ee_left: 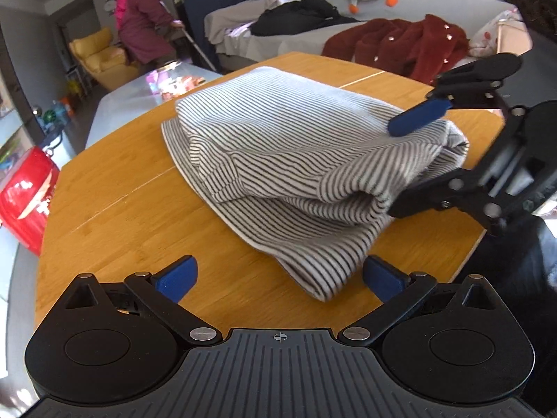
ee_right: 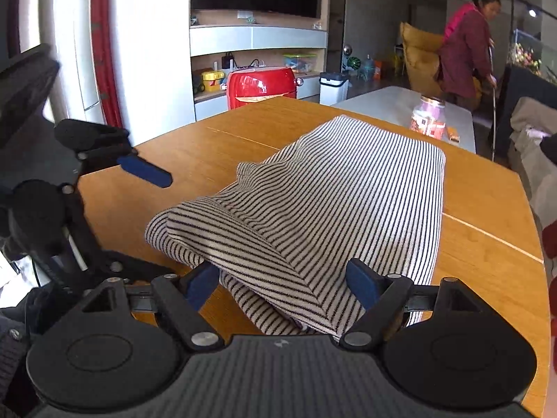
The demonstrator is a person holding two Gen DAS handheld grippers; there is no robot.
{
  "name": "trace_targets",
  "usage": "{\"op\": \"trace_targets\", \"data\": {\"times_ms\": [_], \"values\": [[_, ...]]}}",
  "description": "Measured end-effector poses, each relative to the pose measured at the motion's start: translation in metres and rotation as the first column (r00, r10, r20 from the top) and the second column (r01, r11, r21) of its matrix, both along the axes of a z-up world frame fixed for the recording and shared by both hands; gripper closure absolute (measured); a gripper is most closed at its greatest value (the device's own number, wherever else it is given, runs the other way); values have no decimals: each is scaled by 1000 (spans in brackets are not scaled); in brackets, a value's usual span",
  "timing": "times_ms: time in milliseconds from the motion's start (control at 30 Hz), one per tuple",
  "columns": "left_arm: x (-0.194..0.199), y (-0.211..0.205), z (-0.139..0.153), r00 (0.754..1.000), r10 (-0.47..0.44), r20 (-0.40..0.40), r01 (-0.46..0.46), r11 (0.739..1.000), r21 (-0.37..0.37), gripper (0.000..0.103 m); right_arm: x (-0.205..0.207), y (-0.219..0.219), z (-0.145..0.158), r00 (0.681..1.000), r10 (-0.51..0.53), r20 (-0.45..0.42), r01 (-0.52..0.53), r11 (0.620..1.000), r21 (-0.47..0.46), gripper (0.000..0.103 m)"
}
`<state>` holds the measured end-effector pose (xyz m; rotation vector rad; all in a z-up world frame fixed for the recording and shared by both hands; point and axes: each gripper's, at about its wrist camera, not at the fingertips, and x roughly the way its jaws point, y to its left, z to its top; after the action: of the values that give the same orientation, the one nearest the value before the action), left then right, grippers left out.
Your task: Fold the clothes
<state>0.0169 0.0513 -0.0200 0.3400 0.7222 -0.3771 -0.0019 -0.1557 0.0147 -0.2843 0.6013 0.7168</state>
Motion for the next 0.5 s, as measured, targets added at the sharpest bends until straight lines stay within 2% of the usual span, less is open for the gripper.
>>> {"op": "trace_targets", "data": {"times_ms": [133, 300, 500], "values": [[13, 5, 8, 999, 48, -2, -48, 997, -68, 0, -16, 5, 0, 995, 36, 96, -28, 996, -87, 16], [20, 14, 14, 998, 65, -21, -67, 987, -144, 0, -19, 15, -15, 982, 60, 179, -20, 976, -218, 15], [30, 25, 13, 994, 84, -70, -99, 967, -236, 0, 0, 28, -20, 957, 51, 284, 31, 960, -278, 15]]}}
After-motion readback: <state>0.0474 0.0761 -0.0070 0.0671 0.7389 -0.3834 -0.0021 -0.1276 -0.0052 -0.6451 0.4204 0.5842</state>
